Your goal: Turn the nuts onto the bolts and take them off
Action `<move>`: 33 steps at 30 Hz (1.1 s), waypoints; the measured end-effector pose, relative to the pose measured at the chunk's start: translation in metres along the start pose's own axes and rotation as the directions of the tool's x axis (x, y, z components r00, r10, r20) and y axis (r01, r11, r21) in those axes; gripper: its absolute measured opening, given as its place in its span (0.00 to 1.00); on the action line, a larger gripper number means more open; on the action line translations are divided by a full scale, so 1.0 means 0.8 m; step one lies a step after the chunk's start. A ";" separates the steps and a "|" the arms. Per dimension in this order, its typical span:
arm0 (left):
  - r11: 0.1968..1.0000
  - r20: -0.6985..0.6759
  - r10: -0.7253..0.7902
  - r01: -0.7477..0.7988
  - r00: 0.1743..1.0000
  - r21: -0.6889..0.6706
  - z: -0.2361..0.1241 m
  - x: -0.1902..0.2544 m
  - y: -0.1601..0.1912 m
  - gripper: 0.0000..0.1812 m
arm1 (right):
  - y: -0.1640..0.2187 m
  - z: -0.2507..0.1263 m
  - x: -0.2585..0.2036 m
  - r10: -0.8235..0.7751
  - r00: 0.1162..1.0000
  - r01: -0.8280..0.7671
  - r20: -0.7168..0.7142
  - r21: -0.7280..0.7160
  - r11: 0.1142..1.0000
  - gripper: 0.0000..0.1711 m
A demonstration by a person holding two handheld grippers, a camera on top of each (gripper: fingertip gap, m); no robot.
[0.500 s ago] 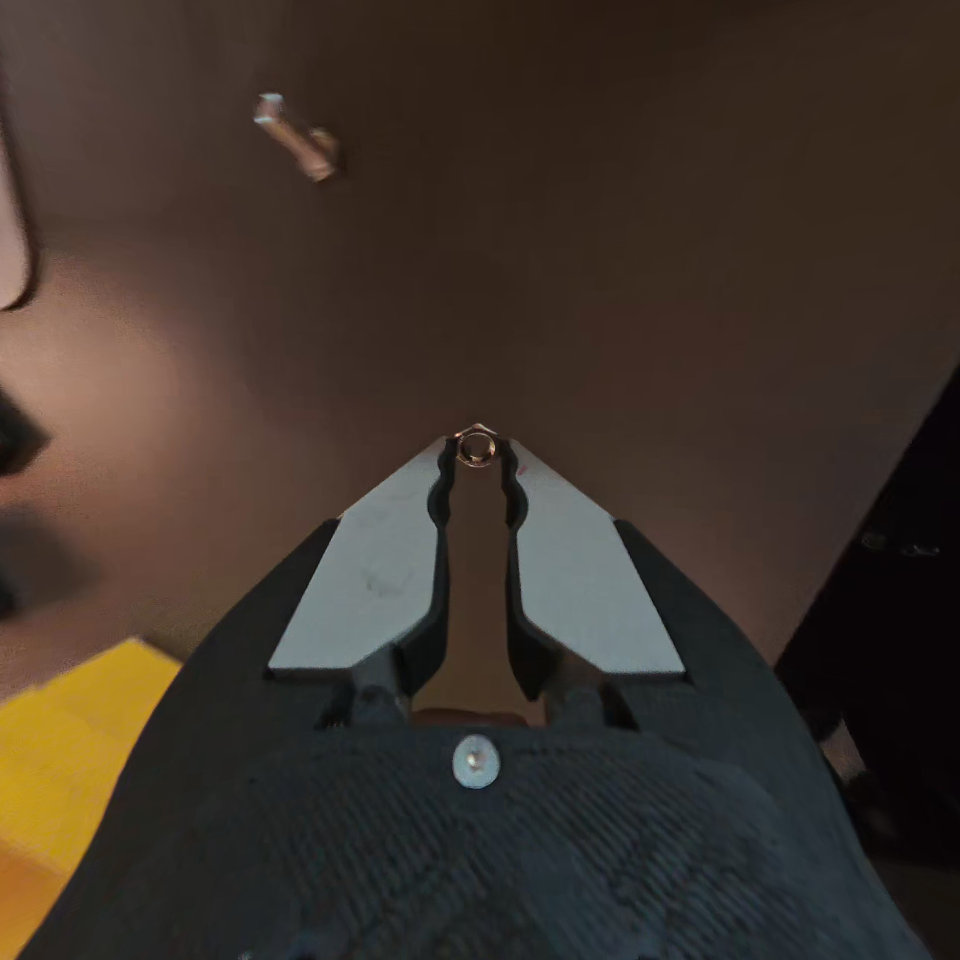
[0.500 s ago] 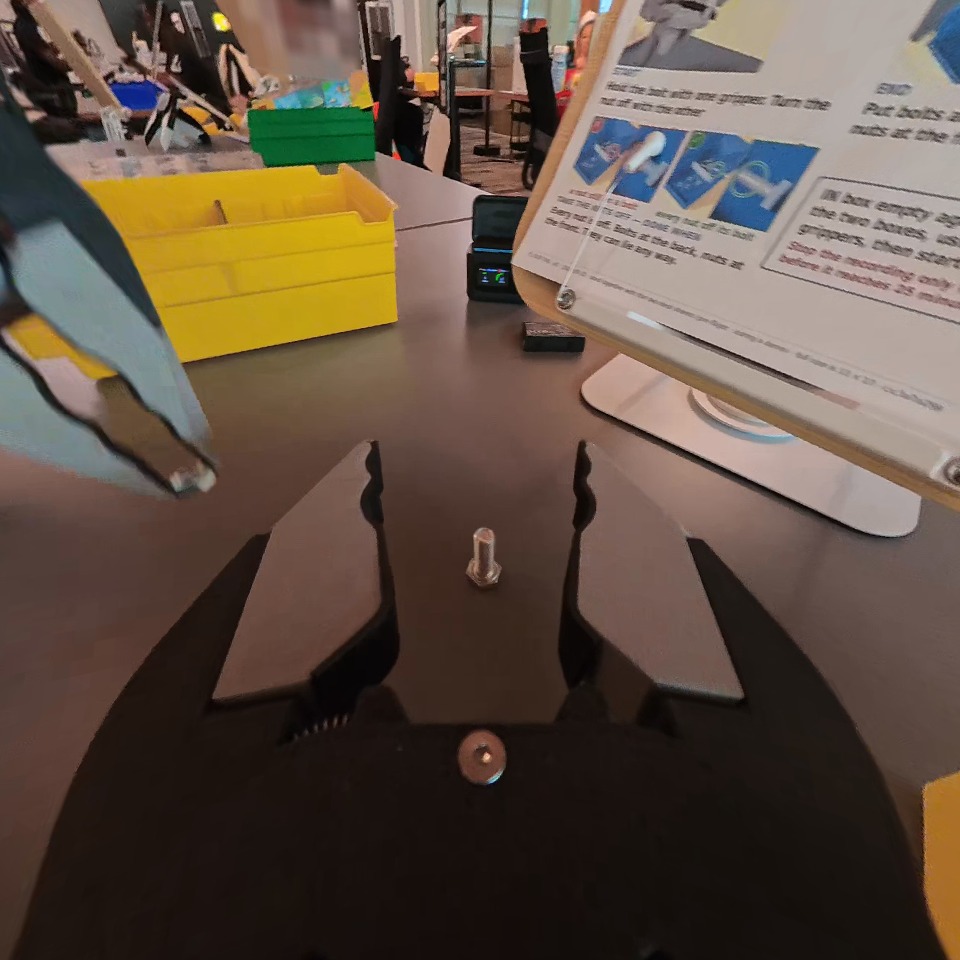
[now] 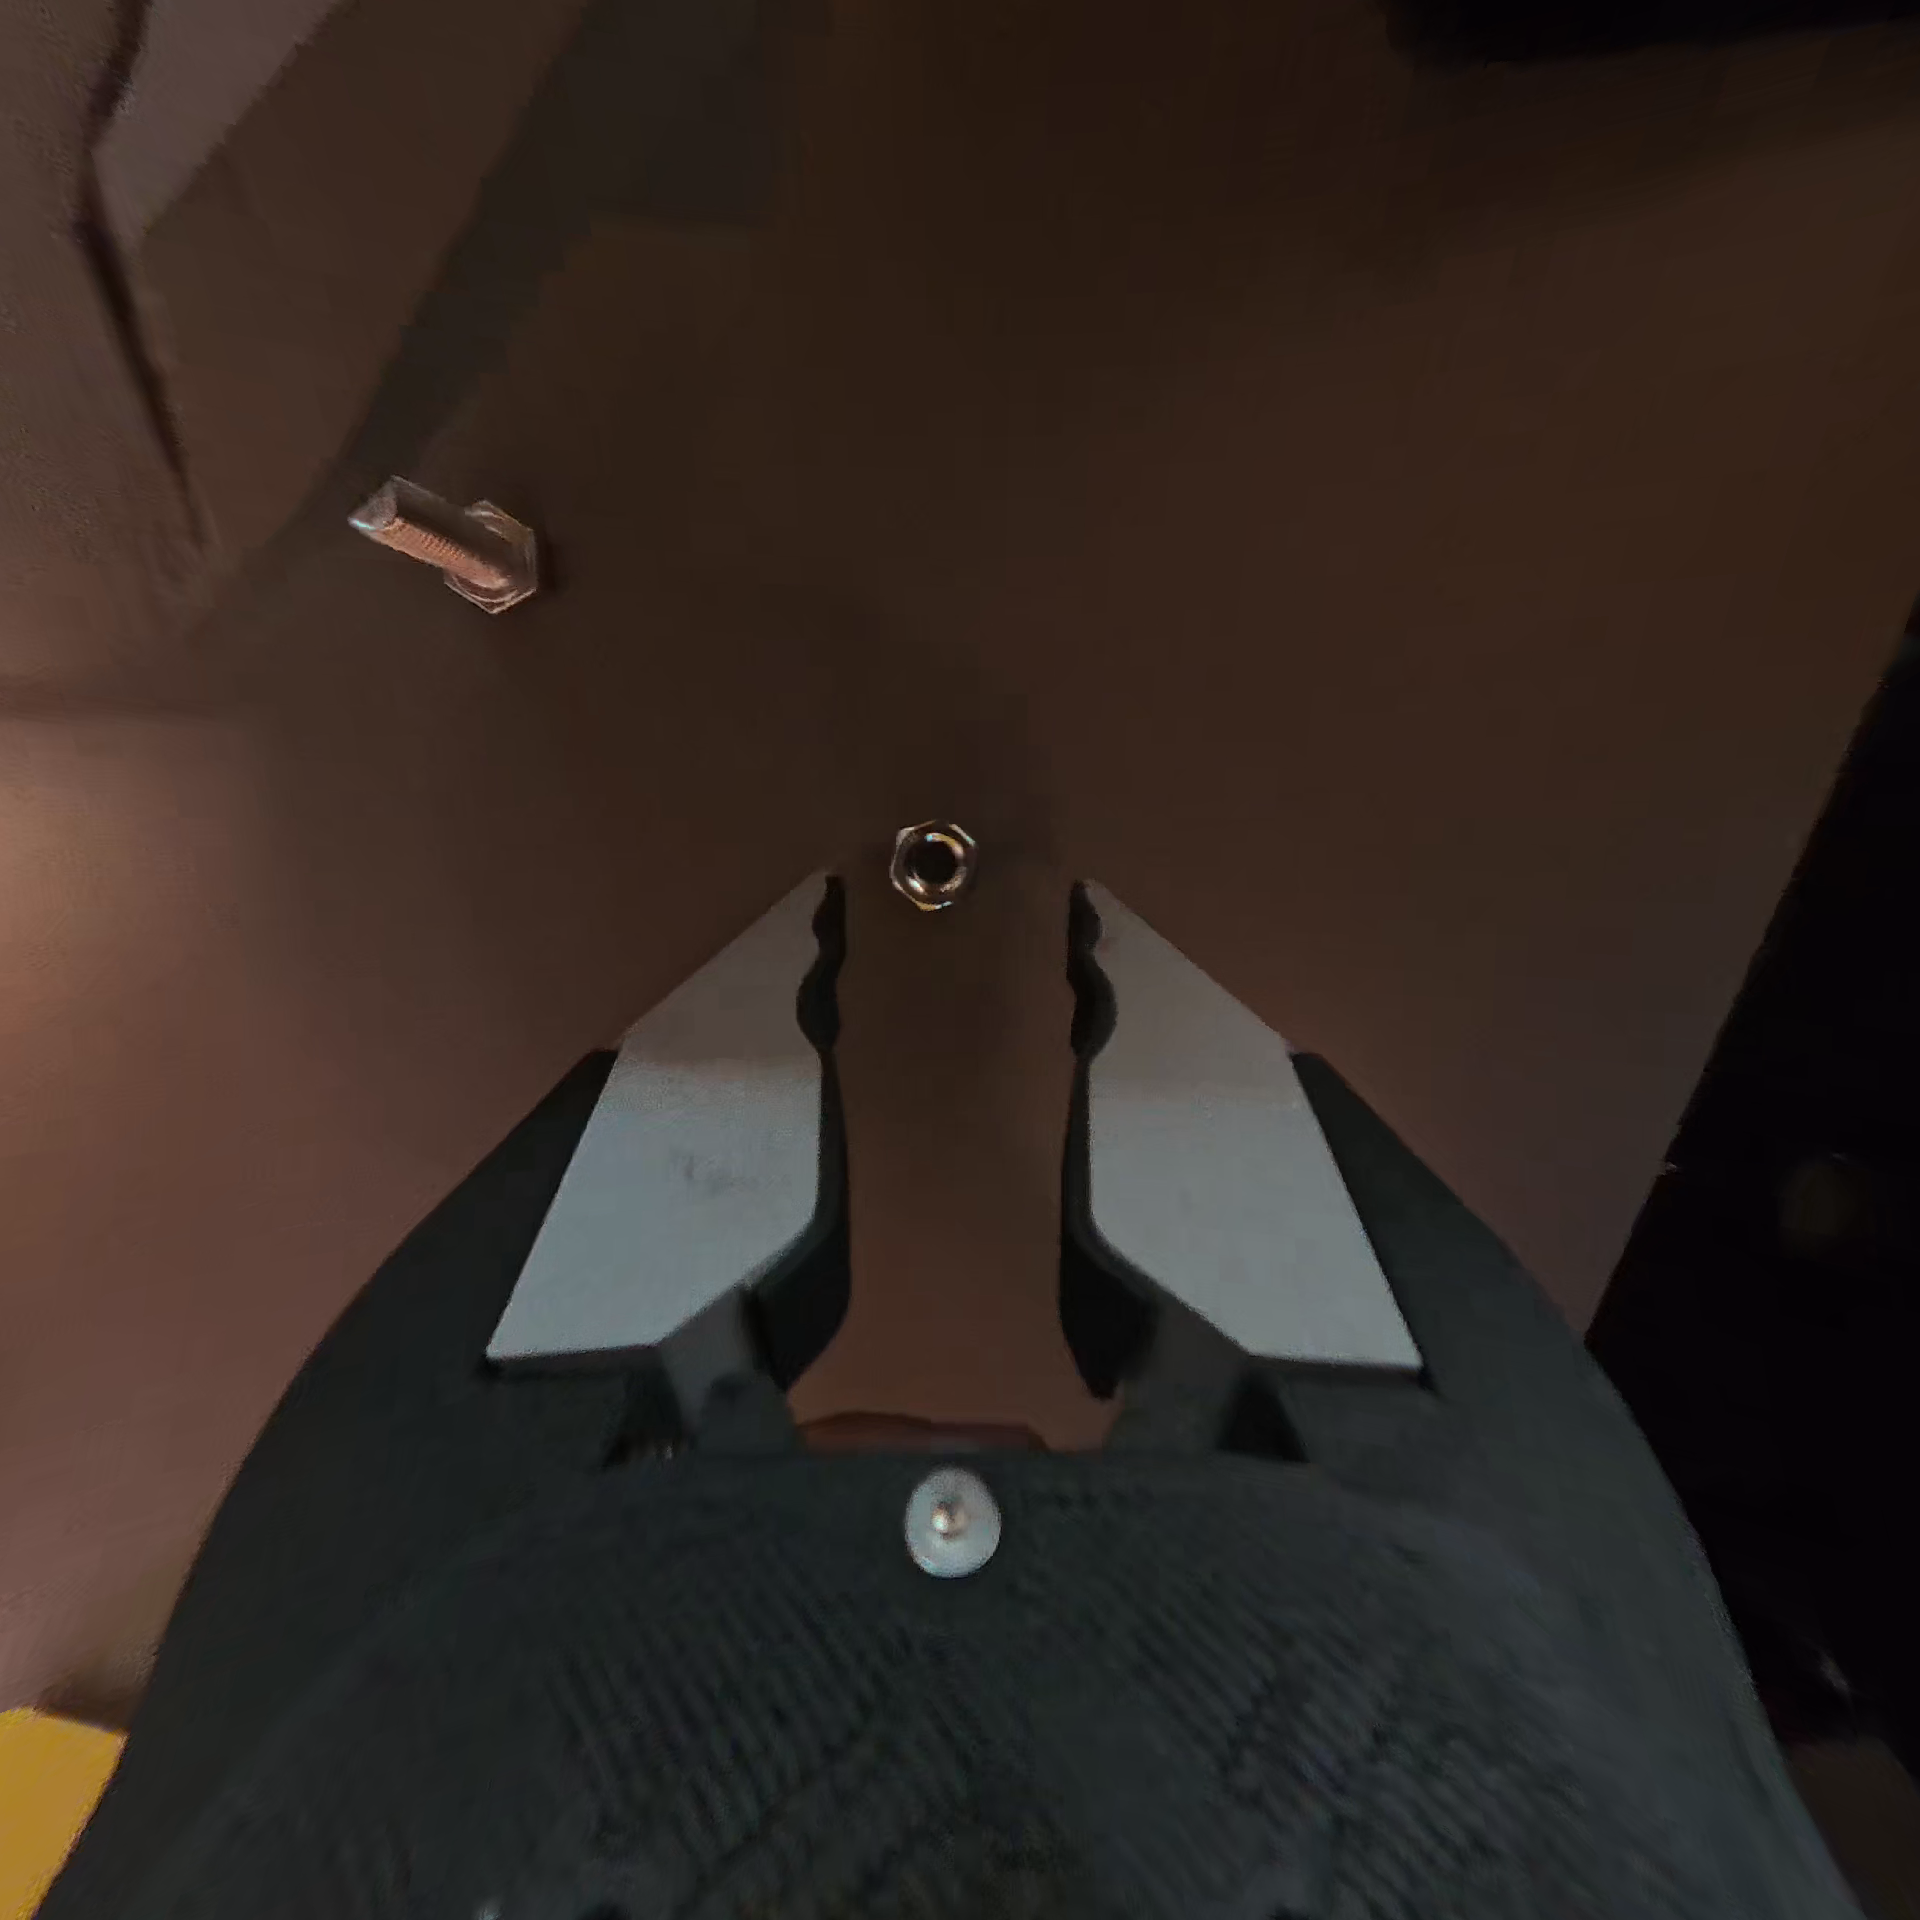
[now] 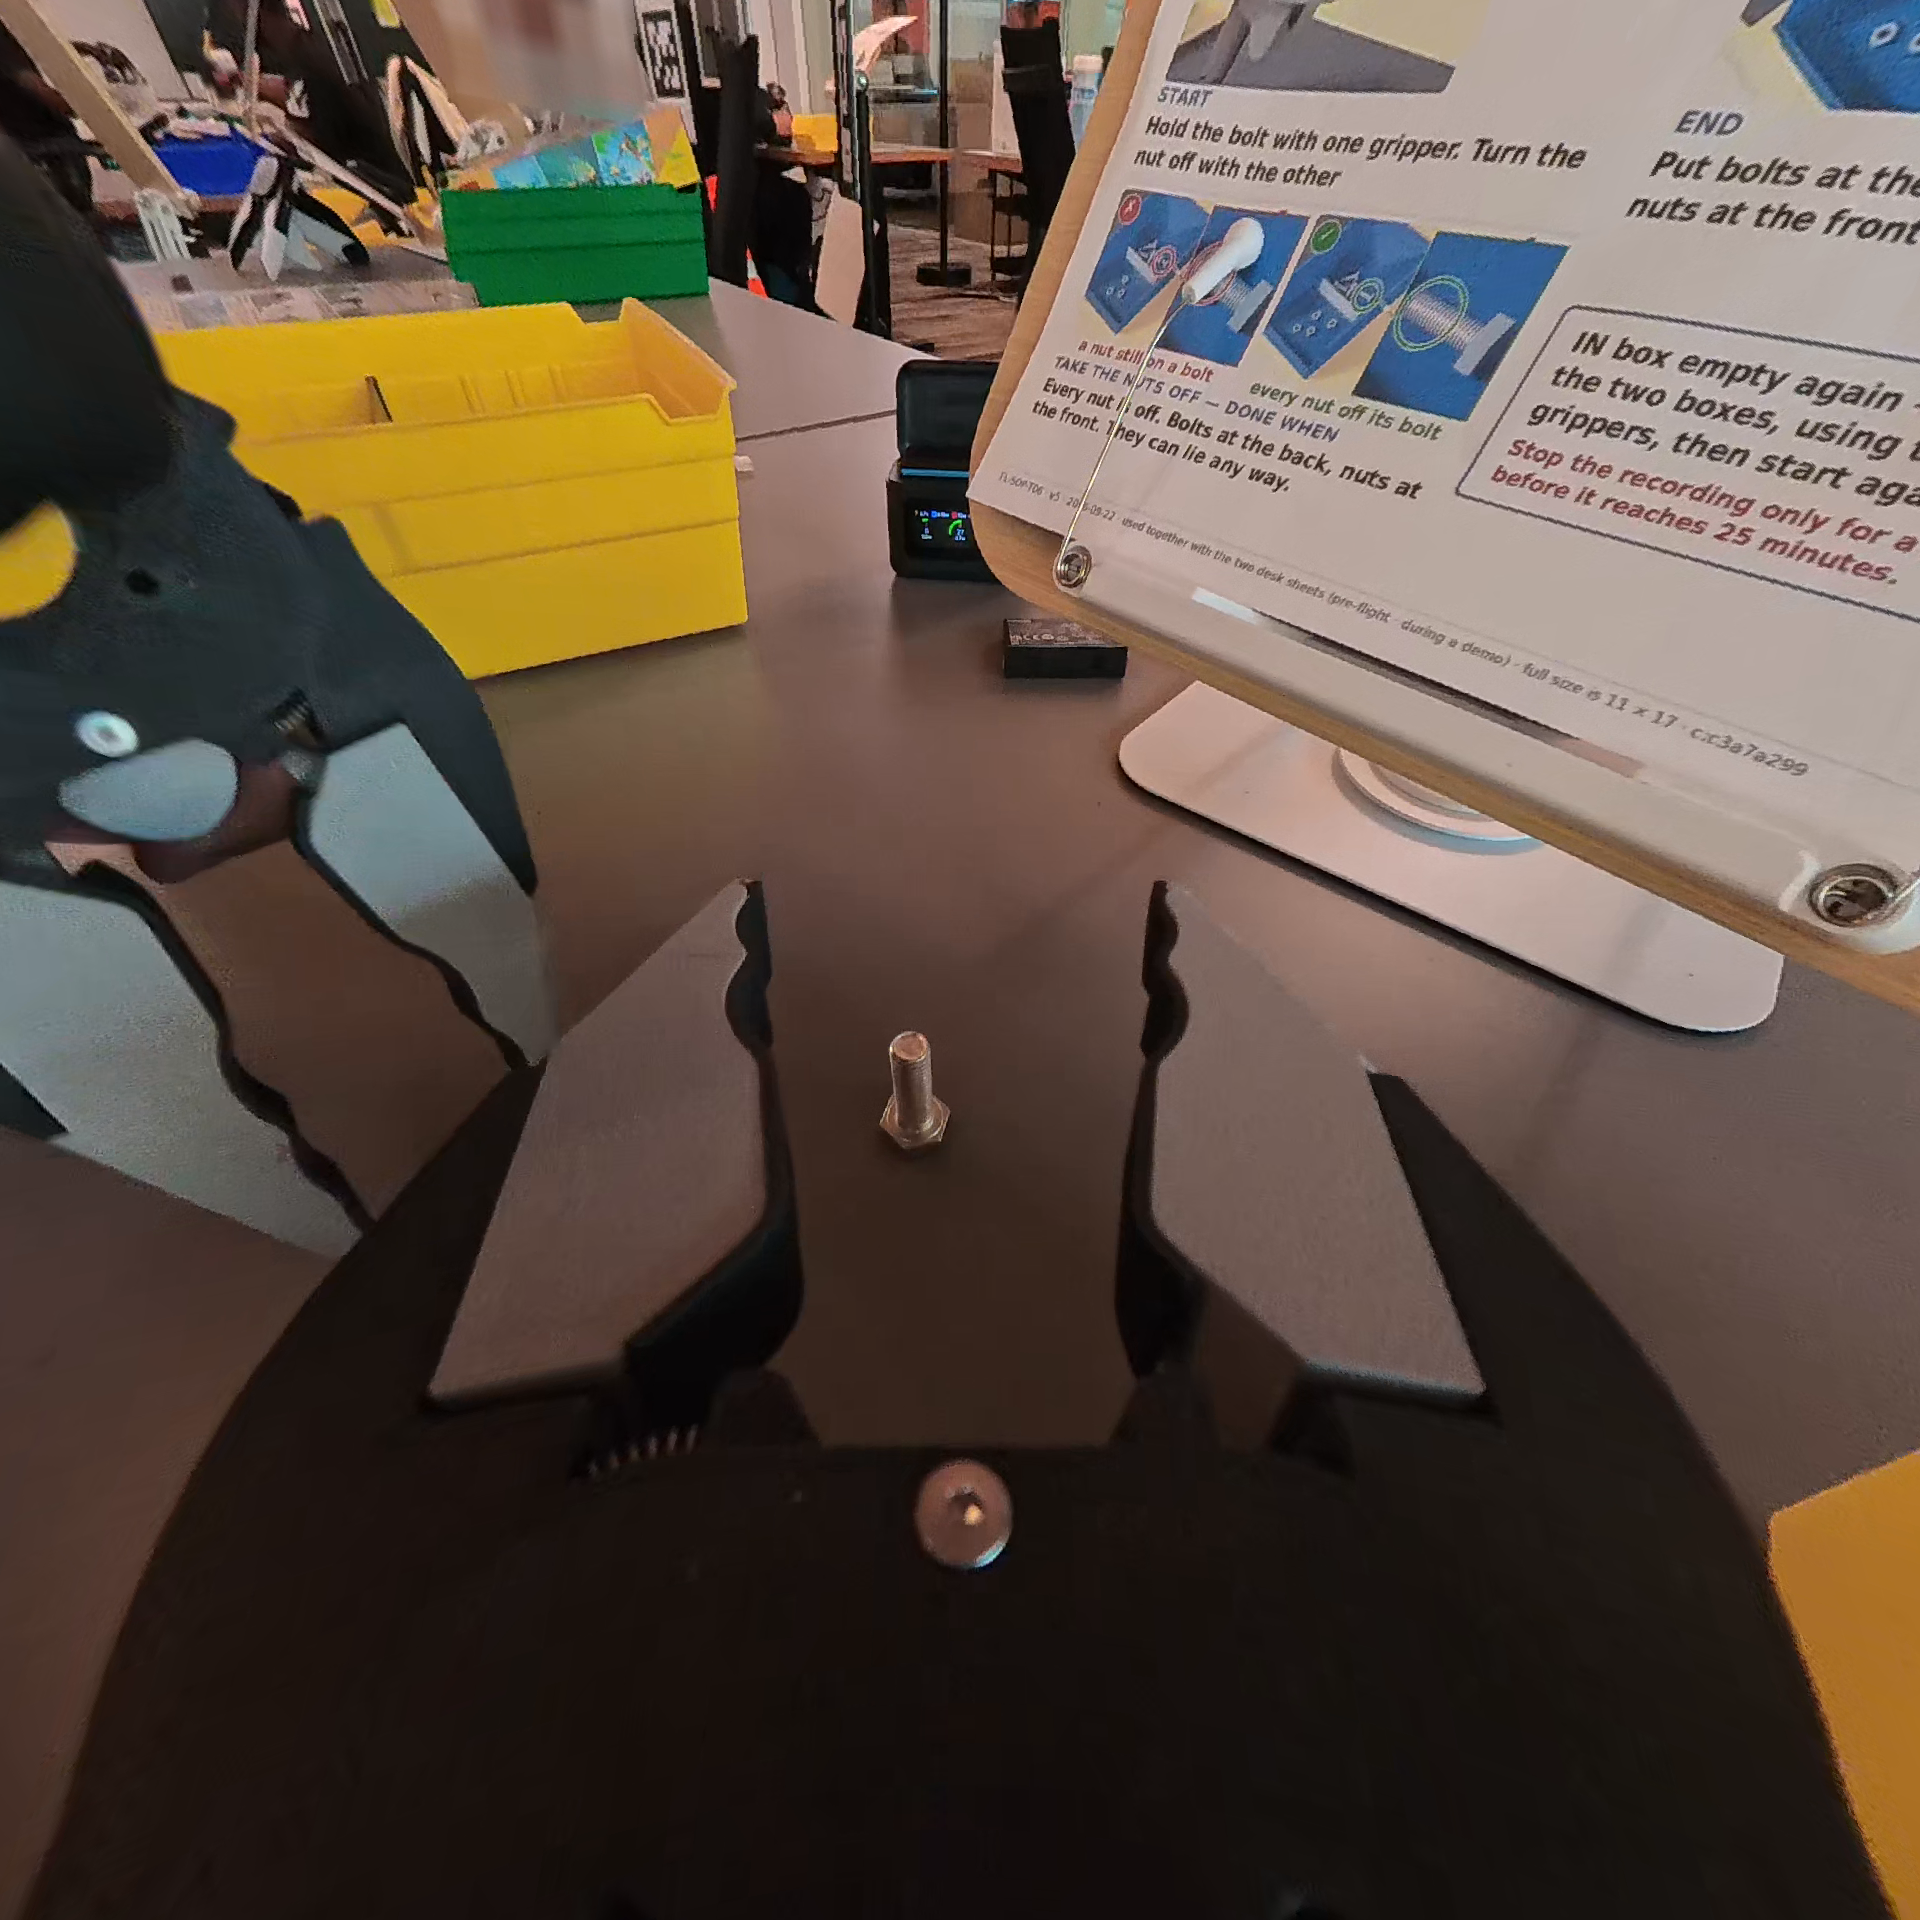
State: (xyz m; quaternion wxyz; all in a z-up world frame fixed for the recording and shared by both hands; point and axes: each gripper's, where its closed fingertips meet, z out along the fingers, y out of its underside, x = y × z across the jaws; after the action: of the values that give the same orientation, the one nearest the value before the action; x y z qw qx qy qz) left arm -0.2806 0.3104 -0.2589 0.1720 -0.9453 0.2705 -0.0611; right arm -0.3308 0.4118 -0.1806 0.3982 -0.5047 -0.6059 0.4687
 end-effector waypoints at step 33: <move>0.795 0.105 -0.297 0.185 0.949 0.578 -0.043 -0.122 0.003 0.17 | 0.064 0.017 -0.009 0.137 0.974 -0.079 0.181 -0.293 0.953 0.16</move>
State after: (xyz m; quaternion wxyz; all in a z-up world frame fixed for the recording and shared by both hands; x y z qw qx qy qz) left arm -0.3714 0.3500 -0.2295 0.4577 -0.8808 0.0999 -0.0687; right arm -0.3304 0.4047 -0.2336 0.2328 -0.5397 -0.6748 0.4462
